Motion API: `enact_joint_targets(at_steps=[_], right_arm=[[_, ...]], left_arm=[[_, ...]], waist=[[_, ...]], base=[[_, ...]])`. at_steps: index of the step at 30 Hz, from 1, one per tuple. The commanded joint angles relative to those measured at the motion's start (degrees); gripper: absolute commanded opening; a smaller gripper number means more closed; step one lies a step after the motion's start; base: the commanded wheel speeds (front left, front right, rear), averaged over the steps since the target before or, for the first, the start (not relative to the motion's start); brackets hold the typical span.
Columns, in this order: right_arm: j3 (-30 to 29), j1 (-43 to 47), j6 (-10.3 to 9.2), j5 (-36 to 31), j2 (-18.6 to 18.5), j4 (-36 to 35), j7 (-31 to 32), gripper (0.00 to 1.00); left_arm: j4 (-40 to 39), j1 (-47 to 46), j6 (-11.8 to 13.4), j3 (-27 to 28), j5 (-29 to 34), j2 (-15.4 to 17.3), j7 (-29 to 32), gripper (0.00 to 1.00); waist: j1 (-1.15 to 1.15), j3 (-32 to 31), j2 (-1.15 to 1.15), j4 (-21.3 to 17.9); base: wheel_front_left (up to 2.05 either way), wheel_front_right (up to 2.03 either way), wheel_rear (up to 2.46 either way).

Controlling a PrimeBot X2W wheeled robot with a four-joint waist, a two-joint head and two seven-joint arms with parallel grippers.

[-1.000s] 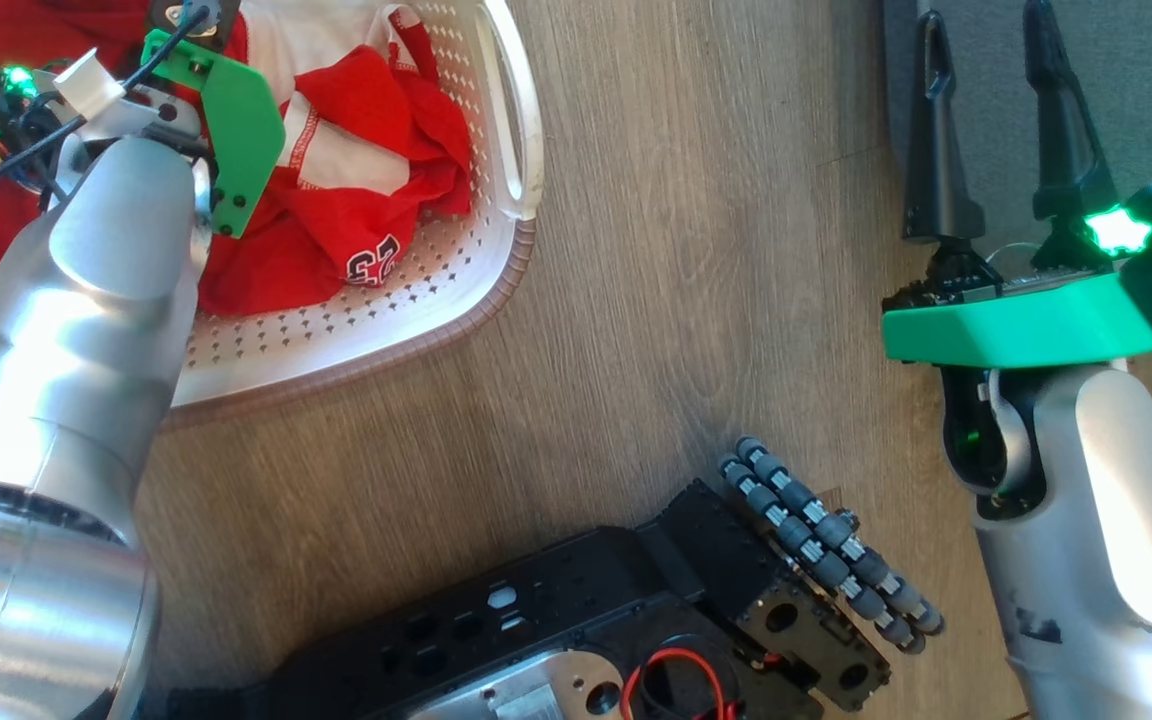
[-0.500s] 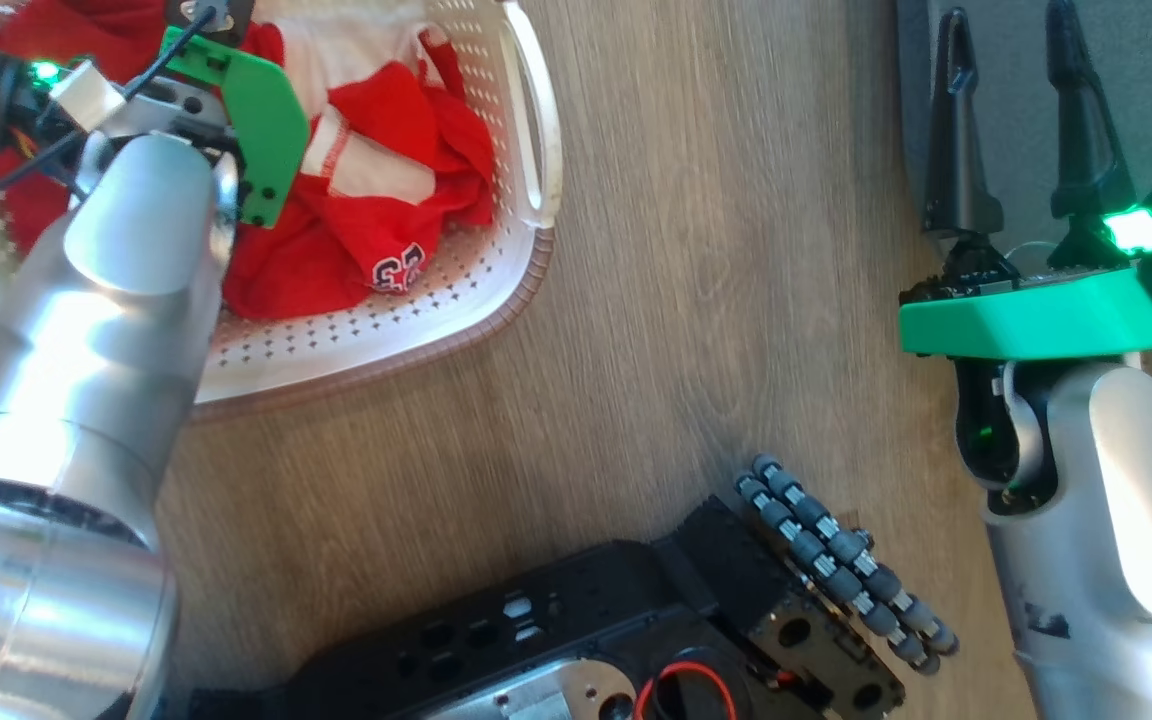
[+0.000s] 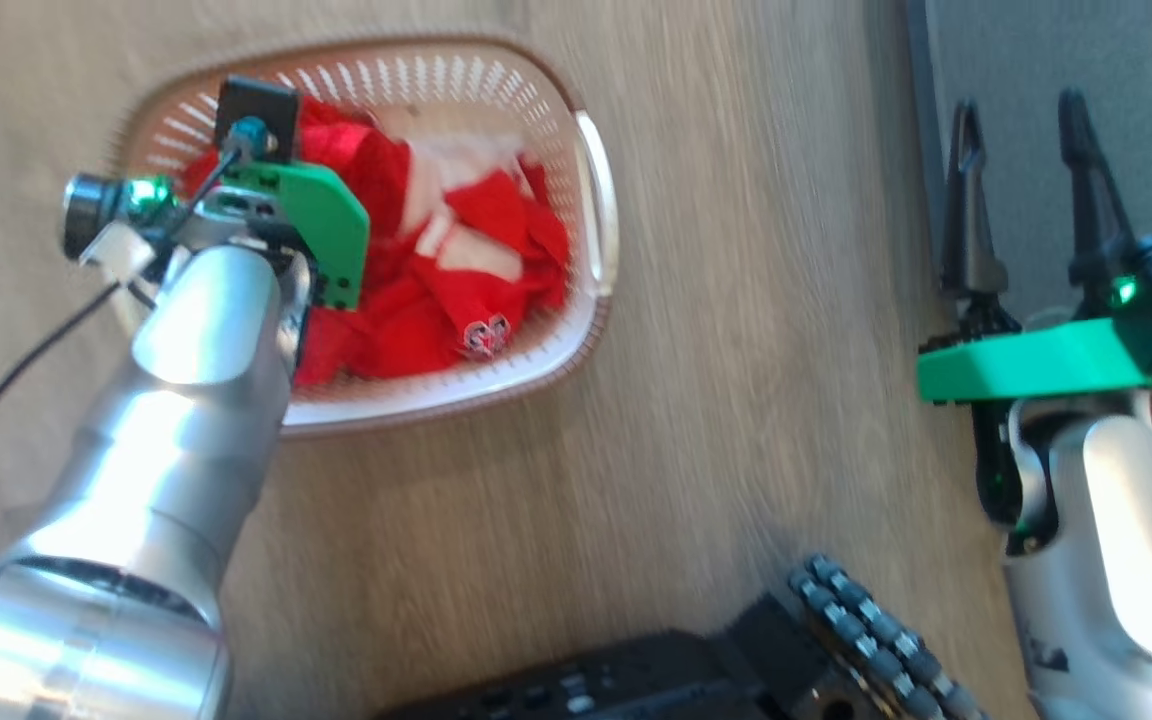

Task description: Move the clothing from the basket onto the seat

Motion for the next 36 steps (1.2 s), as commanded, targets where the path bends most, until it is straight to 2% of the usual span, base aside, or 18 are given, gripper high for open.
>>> enact_joint_targets(at_steps=[1,8,17,22,29,36], right_arm=[[0.36,2.60,0.40,-0.33,-0.67,-1.18,-0.27,1.00],[-0.90,6.54,0.40,-1.05,-2.51,0.24,-0.27,1.00],[-2.24,12.68,0.40,-1.43,-4.22,1.91,-0.27,1.00],[-2.26,15.50,0.40,-1.99,-4.69,2.77,-0.27,1.00],[-2.11,18.98,0.40,-2.62,-5.55,3.68,-0.27,1.00],[-1.88,20.60,0.40,-2.90,-6.33,3.90,-0.27,1.00]], left_arm=[[-1.38,1.46,-0.07,1.36,-0.62,0.67,-1.07,0.00],[-4.78,6.87,-1.08,3.09,-3.60,0.67,-3.46,0.00],[-13.31,14.75,-0.86,4.64,-5.41,3.74,-4.04,0.00],[-19.46,20.11,0.24,5.48,-6.35,6.42,-3.70,0.00],[-30.65,27.79,2.63,6.21,-7.43,10.06,0.05,0.00],[-43.43,33.89,5.71,7.10,-7.94,14.02,5.02,0.00]], waist=[[0.00,-5.70,0.00,3.40],[0.00,-15.35,0.00,6.20],[0.00,-26.77,0.00,8.14],[0.00,-32.33,0.00,8.34],[0.00,-38.24,0.00,8.80],[0.00,-40.92,0.00,9.02]], base=[[0.00,0.00,0.00],[0.00,0.00,0.00],[0.00,0.00,0.00],[0.00,0.00,0.00],[0.00,0.00,0.00],[0.00,0.00,0.00]])
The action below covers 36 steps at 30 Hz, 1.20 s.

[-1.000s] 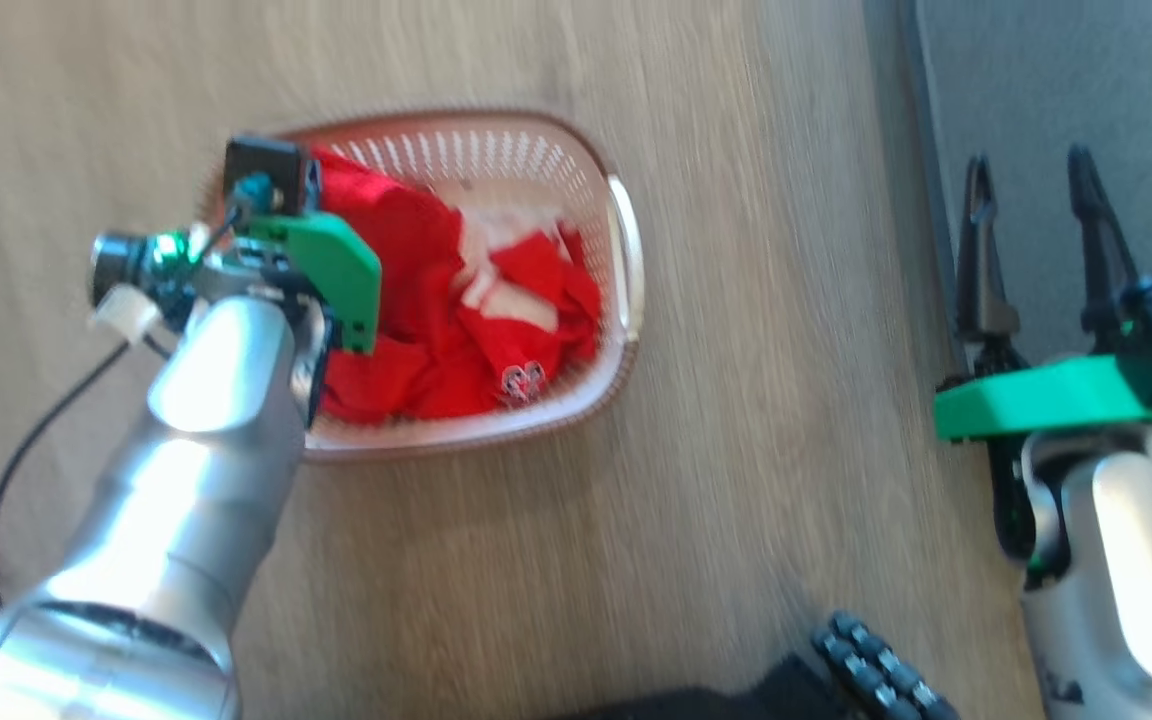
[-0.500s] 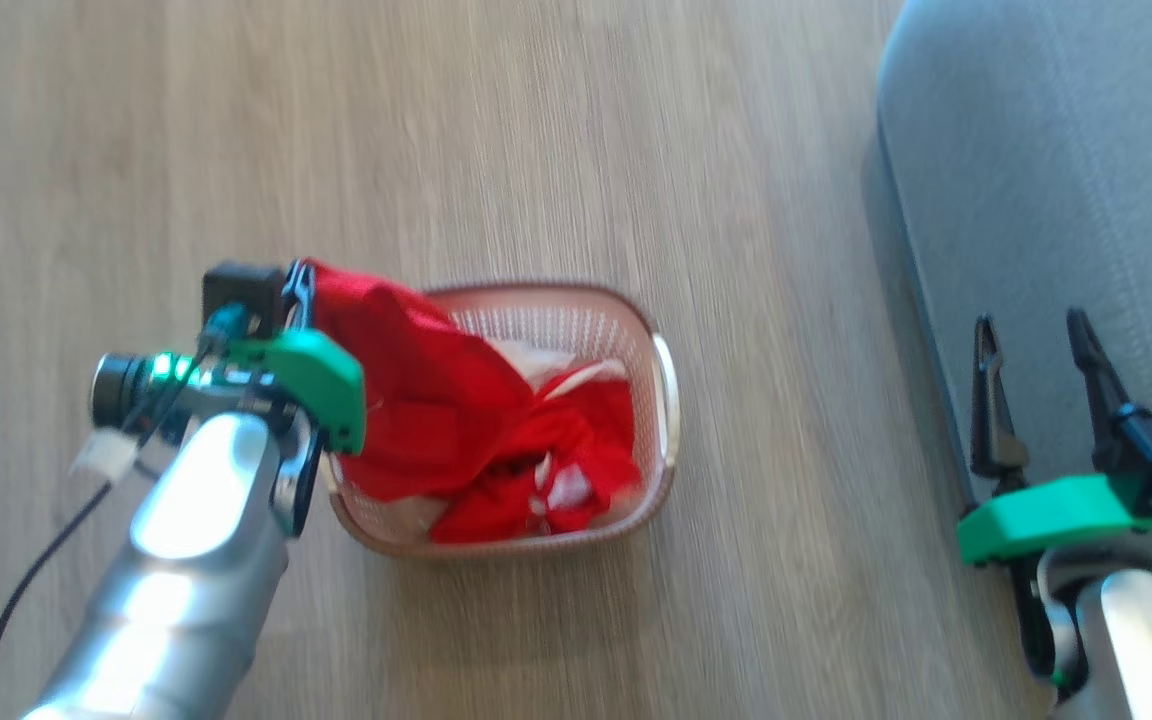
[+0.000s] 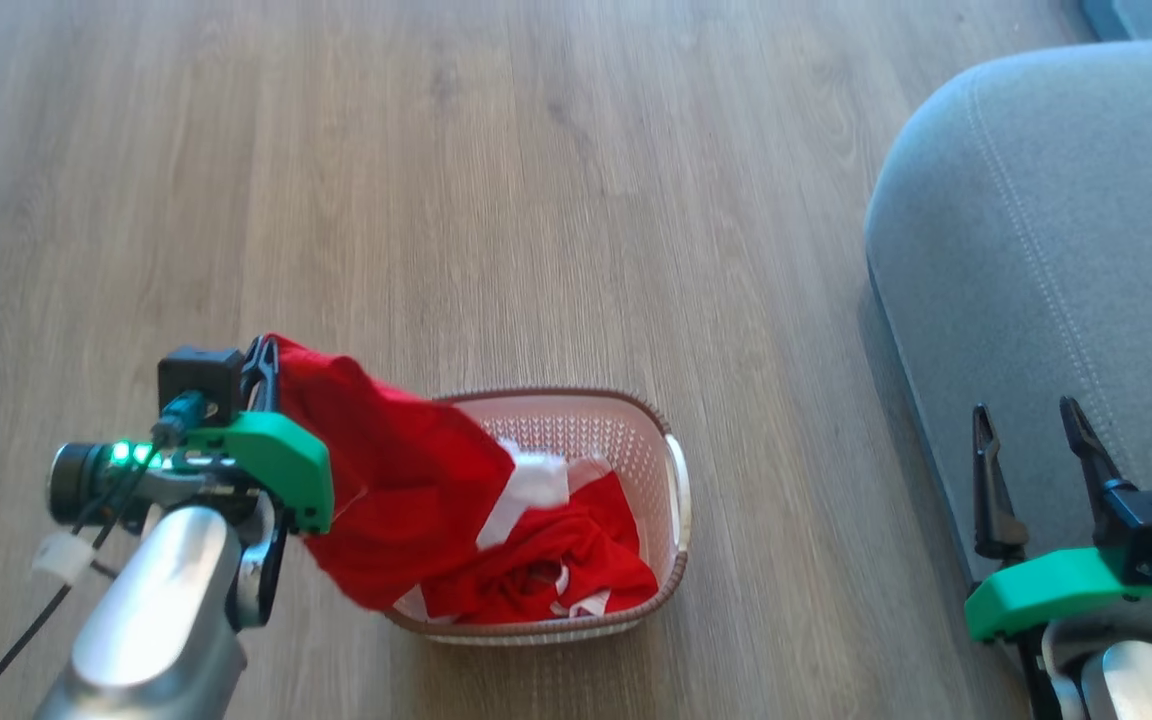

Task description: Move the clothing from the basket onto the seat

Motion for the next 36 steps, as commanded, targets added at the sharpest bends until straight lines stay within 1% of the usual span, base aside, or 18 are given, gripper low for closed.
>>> enact_joint_targets(at_steps=[1,2,4,7,12,17,23,36], right_arm=[[1.42,-0.54,0.40,-0.73,-1.61,-1.55,-0.28,1.00],[1.42,-0.54,0.40,-0.73,-1.61,-1.55,-0.28,1.00],[1.80,-0.52,0.40,-0.81,-1.80,-1.50,-0.28,1.00],[2.41,-0.55,0.40,-0.86,-2.20,-1.37,-0.28,1.00],[3.05,-0.91,0.40,-0.61,-2.94,-1.19,-0.28,1.00],[3.60,-1.08,0.40,-0.37,-3.32,-1.01,-0.28,1.00],[3.79,-1.19,0.40,-0.09,-3.23,-0.88,-0.28,1.00],[3.80,-1.67,0.40,0.04,-3.38,-0.83,-0.28,1.00]], left_arm=[[-5.21,-0.81,1.40,2.84,-0.42,3.19,1.27,0.00],[-5.21,-0.81,1.40,2.84,-0.42,3.19,1.27,0.00],[-8.01,0.34,2.29,3.38,-0.74,4.02,2.39,0.00],[-11.06,1.66,2.84,3.90,-1.19,5.22,3.69,0.00],[-13.55,2.66,2.96,4.82,-1.95,6.95,4.58,0.00],[-14.08,3.08,0.98,5.70,-4.12,7.64,3.70,0.00],[-12.80,3.17,-1.40,6.57,-5.97,8.45,1.74,0.00],[-10.37,2.45,-2.48,6.25,-7.04,8.09,0.26,0.00]], waist=[[0.01,-1.05,-0.01,0.12],[0.01,-1.05,-0.01,0.12],[0.01,-1.26,-0.01,0.11],[0.01,-1.45,-0.01,0.12],[0.01,-1.30,-0.01,0.02],[0.01,-1.21,-0.01,-0.26],[0.01,-0.86,-0.01,-0.53],[0.01,-0.56,-0.01,-0.06]], base=[[0.00,0.00,0.00],[0.00,0.00,0.00],[0.00,0.00,0.00],[0.00,0.00,0.00],[0.00,0.00,0.00],[0.00,0.00,0.00],[0.00,0.00,0.00],[0.00,0.00,0.00]])
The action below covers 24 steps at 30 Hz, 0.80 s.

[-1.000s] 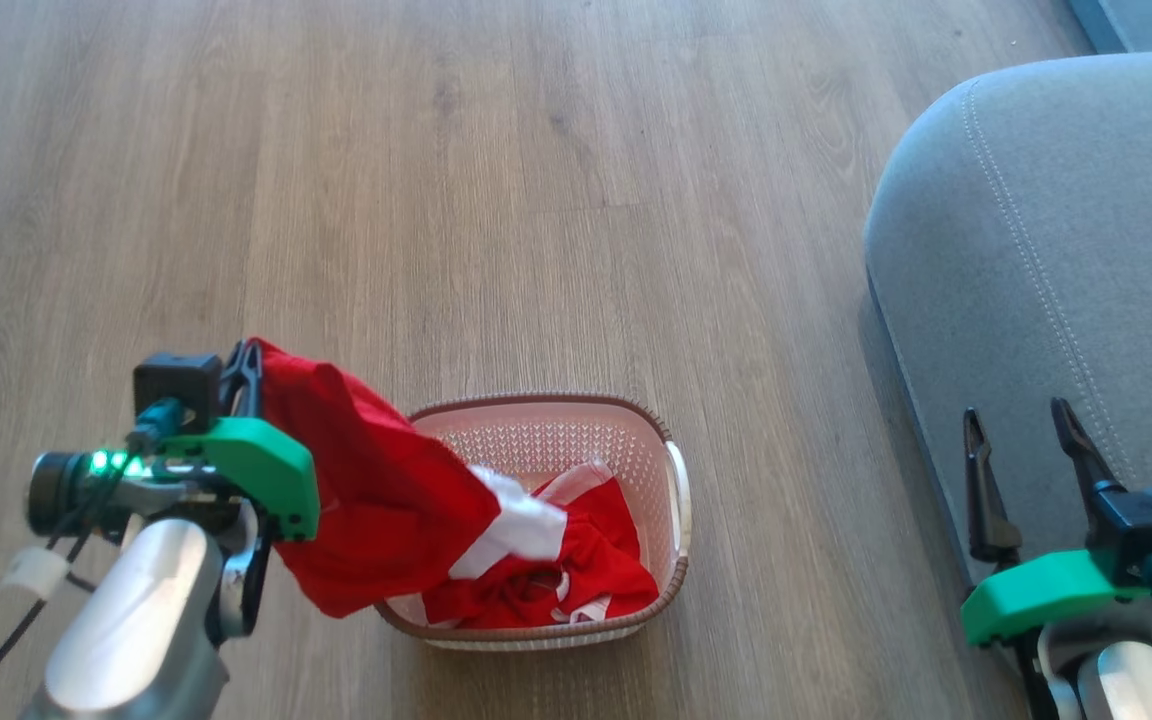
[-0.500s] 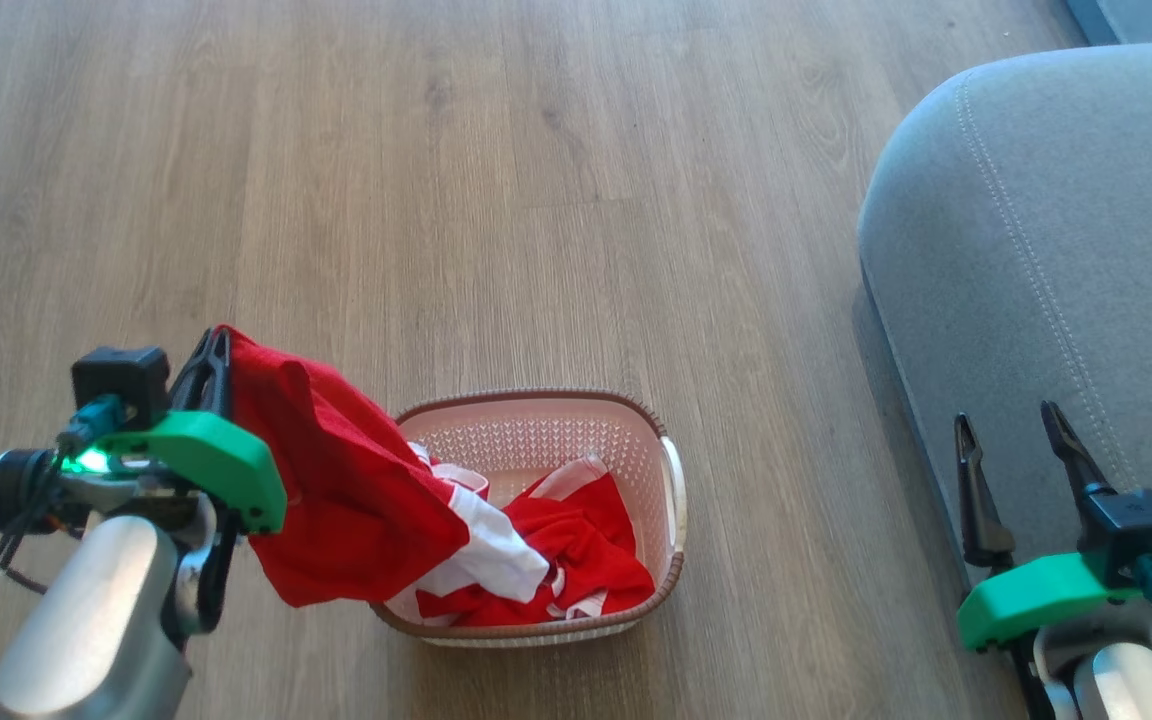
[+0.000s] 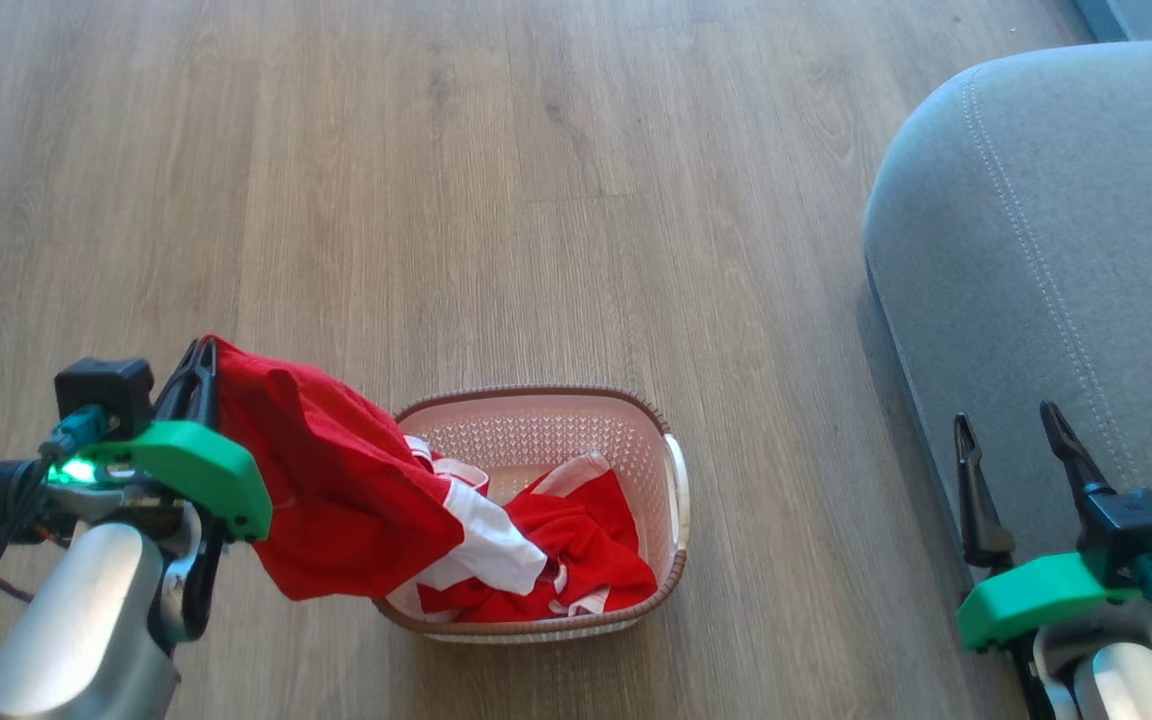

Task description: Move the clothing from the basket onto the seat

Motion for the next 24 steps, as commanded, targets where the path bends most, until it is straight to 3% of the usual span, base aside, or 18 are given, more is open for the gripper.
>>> enact_joint_targets(at_steps=[1,13,24], right_arm=[[1.08,-1.74,0.40,0.42,-1.55,-1.60,-0.28,1.00],[5.13,-4.46,0.40,1.38,-3.15,-1.34,-0.28,1.00],[23.25,-15.96,0.40,3.41,-5.32,0.19,-0.28,1.00]], left_arm=[[-1.31,-2.70,-0.14,2.39,-0.26,1.83,-1.03,0.00],[-3.02,-3.64,-0.63,0.97,-0.23,1.23,-0.95,0.00],[-11.10,-6.10,-0.89,-3.41,1.49,-0.92,1.97,0.00]], waist=[[0.00,-0.05,0.00,0.12],[0.00,-0.14,0.00,0.40],[0.00,-0.11,0.00,0.71]], base=[[0.00,0.00,0.00],[0.00,0.00,0.00],[0.00,0.00,0.00]])
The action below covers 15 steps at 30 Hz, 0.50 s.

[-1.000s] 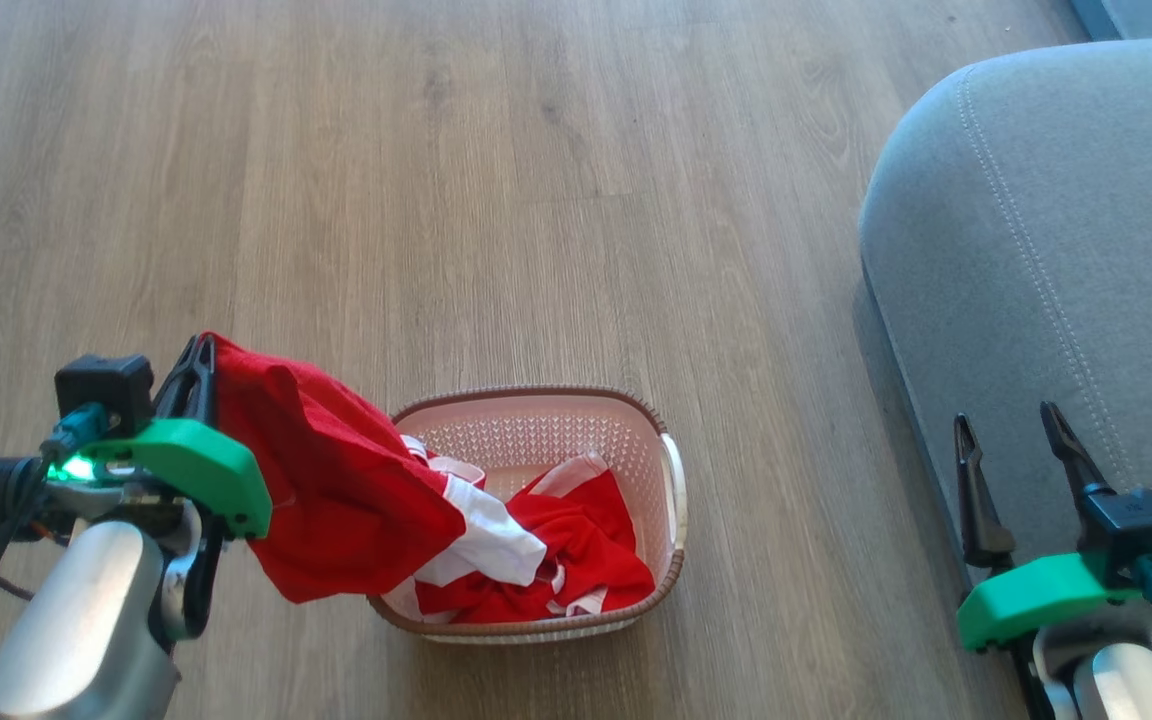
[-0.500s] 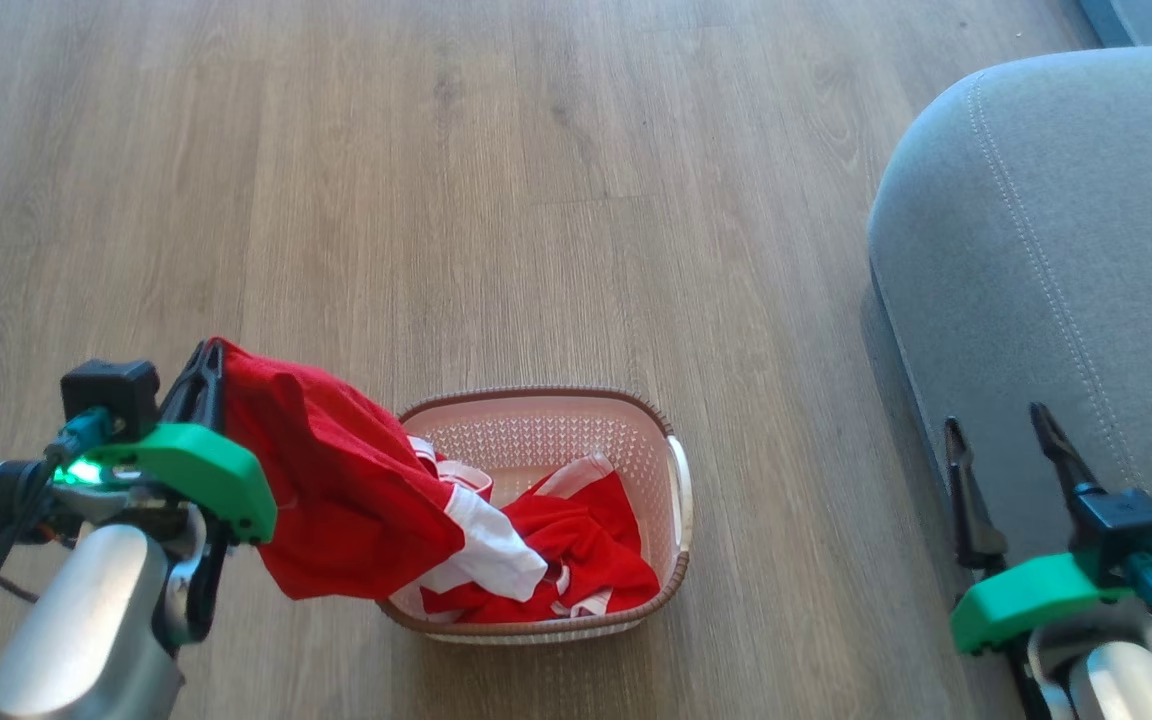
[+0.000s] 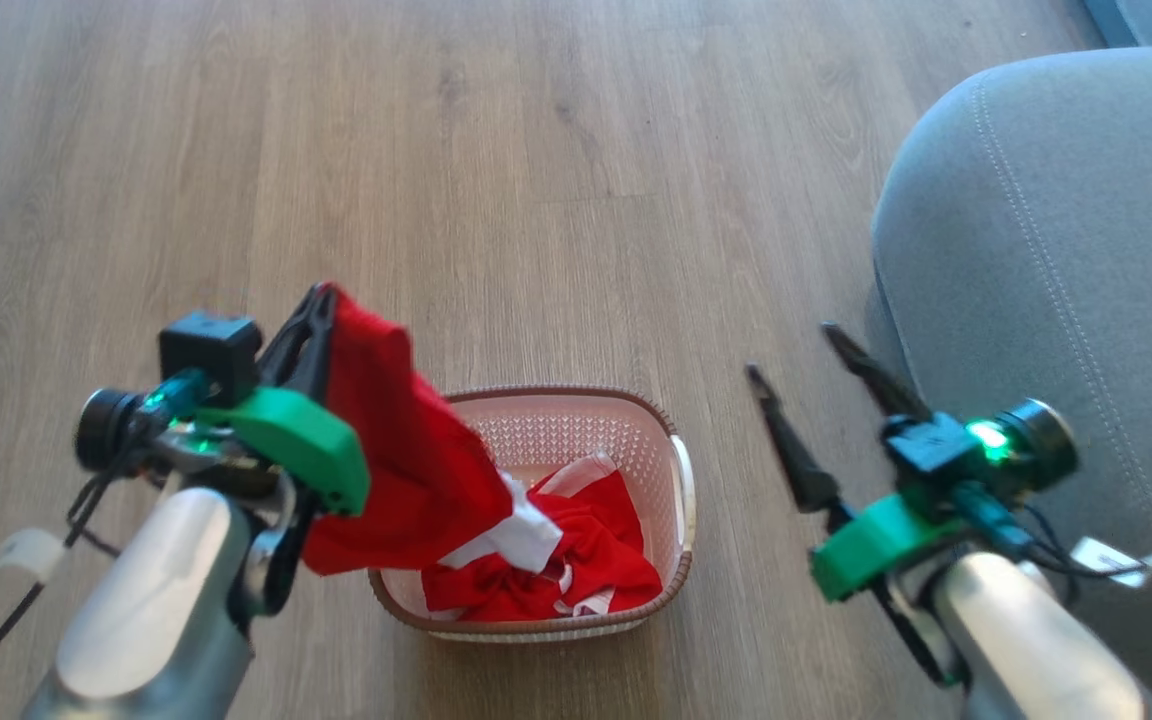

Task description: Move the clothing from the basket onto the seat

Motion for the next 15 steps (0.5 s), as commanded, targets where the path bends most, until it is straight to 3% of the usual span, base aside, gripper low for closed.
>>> enact_joint_targets(at_steps=[1,8,15], right_arm=[[1.66,-2.42,0.40,0.53,-0.65,-1.22,-0.28,1.00],[12.15,-9.75,0.40,3.90,0.63,2.17,-0.28,1.00],[19.00,-14.58,0.40,7.03,3.01,5.07,-0.28,1.00]], left_arm=[[-2.55,-4.15,-0.41,2.01,0.54,0.99,0.05,0.00],[-6.13,-6.11,-1.29,-1.56,1.50,-1.05,2.26,0.00],[-6.59,-8.01,-2.24,-4.95,2.05,-4.04,3.12,0.00]], waist=[[0.00,-0.05,0.00,0.22],[0.00,0.26,0.00,1.26],[0.00,0.48,0.00,2.04]], base=[[0.00,0.00,0.00],[0.00,0.00,0.00],[0.00,0.00,0.00]])
